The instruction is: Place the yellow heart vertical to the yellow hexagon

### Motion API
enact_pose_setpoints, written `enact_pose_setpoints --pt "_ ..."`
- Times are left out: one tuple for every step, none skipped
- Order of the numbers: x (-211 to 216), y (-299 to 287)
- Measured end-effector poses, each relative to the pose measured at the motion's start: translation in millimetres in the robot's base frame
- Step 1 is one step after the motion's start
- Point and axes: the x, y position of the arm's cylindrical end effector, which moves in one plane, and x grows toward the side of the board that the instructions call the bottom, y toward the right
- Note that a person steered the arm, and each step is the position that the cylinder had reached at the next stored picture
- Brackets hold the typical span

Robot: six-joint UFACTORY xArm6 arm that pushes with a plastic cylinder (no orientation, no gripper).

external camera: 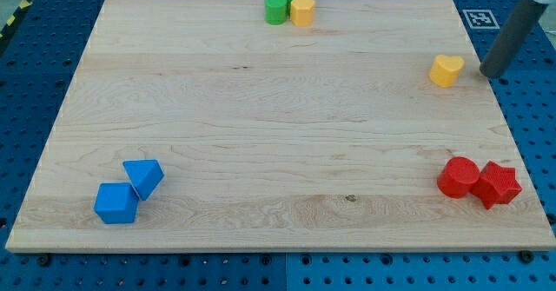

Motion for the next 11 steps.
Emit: enact_pose_setpoints --pt "3.6 -0.1" --pt "3.6 -8.5" --pt "3.8 -39.4" --pt "4.1 -82.0" --pt "4.0 -125.1" --pt "3.9 -166.5" --pt "-2.5 -209.3" --pt "-7.9 -238.3" --pt "10.8 -239.7" --pt "26.3 -256.8" --pt "18.5 -278.7"
